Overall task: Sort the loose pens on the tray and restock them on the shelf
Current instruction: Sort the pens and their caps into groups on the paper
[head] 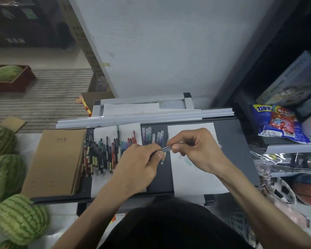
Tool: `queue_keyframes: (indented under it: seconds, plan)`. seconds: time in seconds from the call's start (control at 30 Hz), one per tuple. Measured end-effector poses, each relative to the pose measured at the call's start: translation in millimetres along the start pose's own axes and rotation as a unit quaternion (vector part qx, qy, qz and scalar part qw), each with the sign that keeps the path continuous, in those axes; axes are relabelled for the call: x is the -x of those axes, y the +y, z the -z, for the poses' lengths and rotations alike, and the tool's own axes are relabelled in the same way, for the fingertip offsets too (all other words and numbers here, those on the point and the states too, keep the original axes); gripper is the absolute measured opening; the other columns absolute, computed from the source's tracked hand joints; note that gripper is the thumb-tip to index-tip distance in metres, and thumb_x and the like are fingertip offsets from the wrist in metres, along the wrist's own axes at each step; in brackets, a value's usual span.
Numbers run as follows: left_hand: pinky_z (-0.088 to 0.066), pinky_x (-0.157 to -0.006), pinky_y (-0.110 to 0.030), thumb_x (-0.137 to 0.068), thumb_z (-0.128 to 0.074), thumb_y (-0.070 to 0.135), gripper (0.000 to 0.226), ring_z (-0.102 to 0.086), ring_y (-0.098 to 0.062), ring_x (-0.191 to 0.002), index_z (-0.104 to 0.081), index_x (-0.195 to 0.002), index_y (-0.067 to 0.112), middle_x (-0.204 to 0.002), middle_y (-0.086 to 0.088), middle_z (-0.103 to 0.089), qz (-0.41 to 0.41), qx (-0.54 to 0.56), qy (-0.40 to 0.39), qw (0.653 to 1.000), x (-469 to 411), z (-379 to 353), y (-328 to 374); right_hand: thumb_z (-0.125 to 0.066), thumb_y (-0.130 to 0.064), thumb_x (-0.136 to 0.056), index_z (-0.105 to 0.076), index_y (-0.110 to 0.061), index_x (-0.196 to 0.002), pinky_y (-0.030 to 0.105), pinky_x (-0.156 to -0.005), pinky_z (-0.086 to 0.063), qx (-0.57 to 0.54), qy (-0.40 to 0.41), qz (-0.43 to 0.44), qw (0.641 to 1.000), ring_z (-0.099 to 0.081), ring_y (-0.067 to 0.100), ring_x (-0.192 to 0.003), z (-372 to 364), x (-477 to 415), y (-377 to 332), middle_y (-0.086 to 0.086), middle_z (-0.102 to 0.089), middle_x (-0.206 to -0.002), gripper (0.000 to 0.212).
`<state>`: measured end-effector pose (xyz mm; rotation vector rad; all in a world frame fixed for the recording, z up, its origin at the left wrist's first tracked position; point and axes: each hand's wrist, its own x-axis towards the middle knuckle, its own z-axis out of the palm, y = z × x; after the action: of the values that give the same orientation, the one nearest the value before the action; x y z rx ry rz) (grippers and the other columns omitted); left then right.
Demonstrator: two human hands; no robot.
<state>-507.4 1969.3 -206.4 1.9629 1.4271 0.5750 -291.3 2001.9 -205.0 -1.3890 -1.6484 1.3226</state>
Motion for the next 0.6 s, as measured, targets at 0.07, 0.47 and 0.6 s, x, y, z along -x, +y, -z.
queue_keyframes:
  seconds: [0.07, 0.47, 0.6]
  plan:
    - [-0.027, -0.053, -0.022, -0.1, -0.046, 0.035, 0.024, -0.05, -0.016, -0.052, -0.06, -0.08, 0.034, -0.052, 0.008, -0.048, 0.005, -0.009, -0.001, 1.0, -3, -4, -1, -0.074, -0.002, -0.089, -0.08, -0.03, -0.078, 0.046, -0.066, -0.052, 0.003, 0.012, -0.008, 1.0, -0.055, 0.017, -0.061, -5, -2, 4, 0.0, -0.072, -0.068, 0.03]
    - [-0.042, -0.076, -0.026, -0.105, -0.057, 0.023, 0.028, -0.054, -0.012, -0.078, -0.069, -0.083, 0.012, -0.084, -0.002, -0.055, 0.026, 0.005, -0.075, 0.997, -26, -41, -30, -0.076, -0.015, -0.092, -0.074, -0.025, -0.105, 0.034, -0.078, -0.053, -0.054, 0.078, -0.072, 0.993, -0.065, 0.015, -0.068, -16, -14, 44, 0.009, -0.073, -0.078, 0.017]
    - [-0.049, -0.07, -0.032, -0.103, -0.057, 0.024, 0.031, -0.062, -0.014, -0.07, -0.073, -0.083, 0.008, -0.076, -0.003, -0.065, 0.104, -0.013, -0.089, 0.991, -44, -58, -43, -0.073, -0.026, -0.094, -0.07, -0.028, -0.117, 0.036, -0.079, -0.054, -0.038, 0.089, -0.12, 0.988, -0.071, 0.013, -0.07, -25, -19, 67, 0.0, -0.076, -0.087, 0.024]
